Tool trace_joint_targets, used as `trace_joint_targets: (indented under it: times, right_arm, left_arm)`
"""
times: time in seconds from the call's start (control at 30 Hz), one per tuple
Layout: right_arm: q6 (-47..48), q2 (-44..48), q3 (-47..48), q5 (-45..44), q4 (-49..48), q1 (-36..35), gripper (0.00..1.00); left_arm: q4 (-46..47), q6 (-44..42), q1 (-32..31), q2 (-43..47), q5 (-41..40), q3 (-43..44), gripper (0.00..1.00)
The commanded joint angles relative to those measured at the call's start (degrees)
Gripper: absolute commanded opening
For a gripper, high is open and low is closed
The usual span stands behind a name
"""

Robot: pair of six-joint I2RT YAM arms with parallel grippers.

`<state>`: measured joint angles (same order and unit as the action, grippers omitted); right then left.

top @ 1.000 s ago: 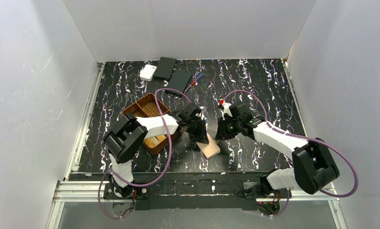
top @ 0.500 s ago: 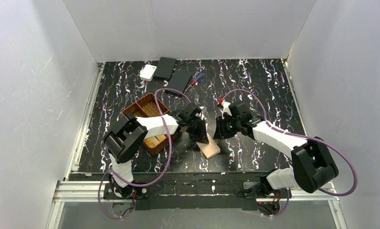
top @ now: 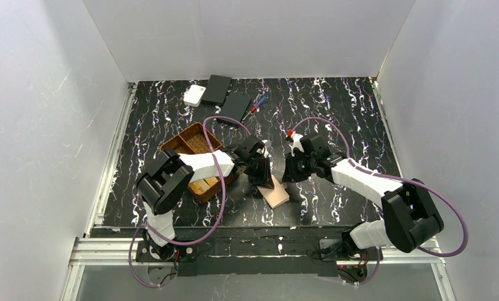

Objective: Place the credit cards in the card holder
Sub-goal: Close the card holder at the center of the board.

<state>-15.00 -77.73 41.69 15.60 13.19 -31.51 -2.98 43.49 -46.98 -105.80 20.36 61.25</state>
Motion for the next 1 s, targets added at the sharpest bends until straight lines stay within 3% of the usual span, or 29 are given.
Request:
trace_joint_targets:
  times: [0.0,0.3,0.6,0.8,0.97]
  right_arm:
    - [0.4,-0.2,2.0,-0.7,-0.2,0.2,0.26]
    - [0.7,0.0,1.7,1.0,-0.4,0.2,0.32]
    - [0.6,-0.5,1.7,0.2,-0.2,0.2,0.21]
    - [0.7,-0.6,2.1,-0.2,0.6,0.2,0.02]
    - [0.3,-0.7,1.9,0.9,0.0,0.2,0.01]
  left_arm:
    - [0.1,-0.6,0.2,-0.2,0.2,0.1,0.08]
    - [0.2,-0.5,0.2,-0.3,0.4,0.1,0.08]
    - [0.1,-0.6,0.1,-0.1,0.3,-0.2,0.08]
    - [0.2,-0.6,0.2,-0.3,0.4,0.0,0.07]
    - [0.5,-0.4,0.3,-0.6,0.3,-0.5,0.07]
